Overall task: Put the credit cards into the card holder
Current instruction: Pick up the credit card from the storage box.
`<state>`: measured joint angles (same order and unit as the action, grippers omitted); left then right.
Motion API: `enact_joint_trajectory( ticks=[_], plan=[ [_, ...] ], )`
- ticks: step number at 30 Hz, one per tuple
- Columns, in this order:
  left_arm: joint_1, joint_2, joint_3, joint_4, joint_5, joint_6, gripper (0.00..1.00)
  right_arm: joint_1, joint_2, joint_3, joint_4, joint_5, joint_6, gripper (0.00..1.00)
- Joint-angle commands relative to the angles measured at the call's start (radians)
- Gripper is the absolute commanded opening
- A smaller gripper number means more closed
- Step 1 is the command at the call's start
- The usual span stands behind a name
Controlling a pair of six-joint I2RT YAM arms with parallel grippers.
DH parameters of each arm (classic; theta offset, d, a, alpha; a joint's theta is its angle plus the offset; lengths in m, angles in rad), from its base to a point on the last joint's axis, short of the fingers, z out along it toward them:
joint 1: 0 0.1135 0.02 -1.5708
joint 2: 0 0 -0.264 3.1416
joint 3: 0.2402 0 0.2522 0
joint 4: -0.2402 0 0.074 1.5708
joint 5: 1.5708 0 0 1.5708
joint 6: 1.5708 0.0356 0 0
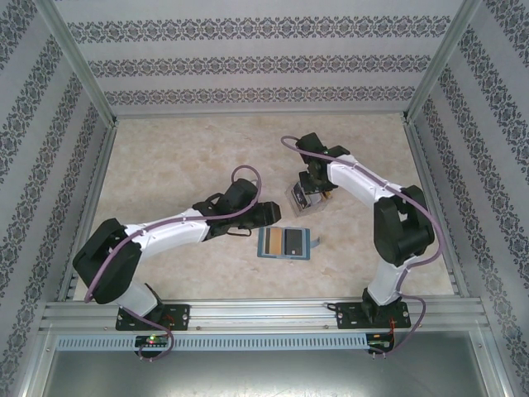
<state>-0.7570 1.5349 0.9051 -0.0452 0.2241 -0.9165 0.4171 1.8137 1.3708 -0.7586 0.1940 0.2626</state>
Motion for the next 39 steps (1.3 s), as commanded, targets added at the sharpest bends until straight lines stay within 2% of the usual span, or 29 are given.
enact_joint_trajectory(
  ticks=[1, 8, 12, 25, 34, 39],
  plan=[
    [0.013, -0.037, -0.024, -0.028, -0.042, -0.007, 0.63, 0.025, 0.054, 0.037, -0.035, 0.075, -0.024, 0.36],
    [0.019, -0.069, -0.044, -0.036, -0.052, -0.008, 0.65, 0.081, 0.144, 0.079, -0.061, 0.257, -0.054, 0.39],
    [0.021, -0.075, -0.052, -0.038, -0.053, -0.013, 0.65, 0.089, 0.143, 0.077, -0.061, 0.308, -0.054, 0.4],
    [0.021, -0.061, -0.046, -0.03, -0.031, -0.025, 0.65, 0.08, 0.088, 0.062, -0.058, 0.32, -0.063, 0.36],
    [0.021, -0.06, -0.048, -0.026, -0.024, -0.033, 0.65, 0.078, 0.064, 0.045, -0.049, 0.307, -0.063, 0.28],
    [0.021, -0.052, -0.048, -0.024, -0.012, -0.037, 0.65, 0.076, 0.059, 0.04, -0.046, 0.292, -0.06, 0.19]
  ],
)
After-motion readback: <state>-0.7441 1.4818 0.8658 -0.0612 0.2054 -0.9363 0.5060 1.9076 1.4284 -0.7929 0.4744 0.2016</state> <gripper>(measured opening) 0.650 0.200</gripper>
